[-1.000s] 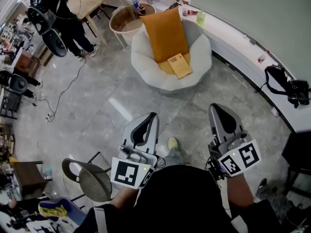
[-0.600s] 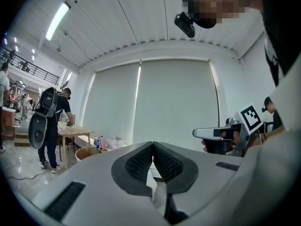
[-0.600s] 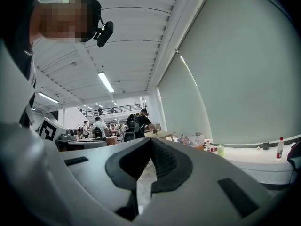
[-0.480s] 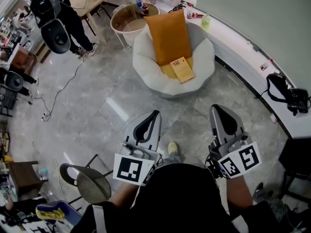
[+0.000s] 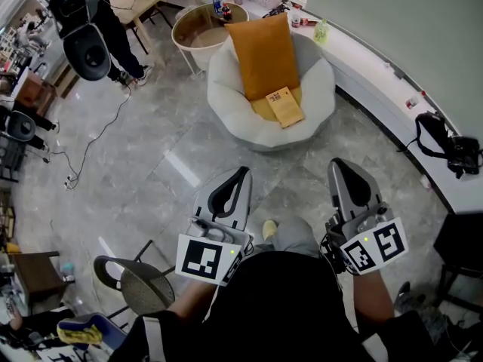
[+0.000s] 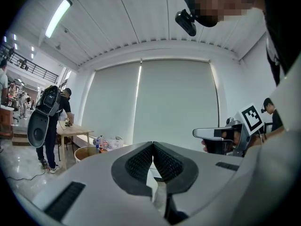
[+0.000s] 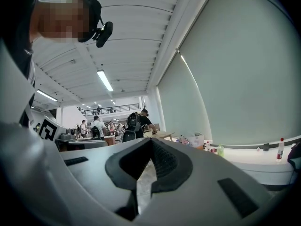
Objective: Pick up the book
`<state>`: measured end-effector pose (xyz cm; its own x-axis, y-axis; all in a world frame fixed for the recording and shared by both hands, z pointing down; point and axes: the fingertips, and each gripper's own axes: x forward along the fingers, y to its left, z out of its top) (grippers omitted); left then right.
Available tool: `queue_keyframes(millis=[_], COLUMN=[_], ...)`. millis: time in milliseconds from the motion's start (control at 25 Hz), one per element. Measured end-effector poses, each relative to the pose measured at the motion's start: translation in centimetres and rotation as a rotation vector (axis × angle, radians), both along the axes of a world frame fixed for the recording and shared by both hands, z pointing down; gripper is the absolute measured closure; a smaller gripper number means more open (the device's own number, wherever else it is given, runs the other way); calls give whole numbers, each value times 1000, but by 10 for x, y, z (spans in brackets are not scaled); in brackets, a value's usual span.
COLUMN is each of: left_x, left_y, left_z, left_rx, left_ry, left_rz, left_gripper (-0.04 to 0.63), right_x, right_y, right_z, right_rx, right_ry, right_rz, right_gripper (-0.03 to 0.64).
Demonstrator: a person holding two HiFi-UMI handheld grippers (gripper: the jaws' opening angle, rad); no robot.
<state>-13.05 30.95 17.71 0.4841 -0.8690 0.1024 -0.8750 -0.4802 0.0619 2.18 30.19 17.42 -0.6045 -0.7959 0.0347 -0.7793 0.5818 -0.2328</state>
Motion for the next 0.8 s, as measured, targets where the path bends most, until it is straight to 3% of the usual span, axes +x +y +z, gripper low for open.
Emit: queue_keyframes(millis=[800], left_x=[25], left_y=[-21], left_z=[6], left_rx=[-28], left_ry=[-2], left_rz=[56], left_gripper=[583], right_x=[33], right_y=[-20], right_z=[10], right_rx=[-24], right_ry=[-12], right_rz=[72], right_gripper=[603])
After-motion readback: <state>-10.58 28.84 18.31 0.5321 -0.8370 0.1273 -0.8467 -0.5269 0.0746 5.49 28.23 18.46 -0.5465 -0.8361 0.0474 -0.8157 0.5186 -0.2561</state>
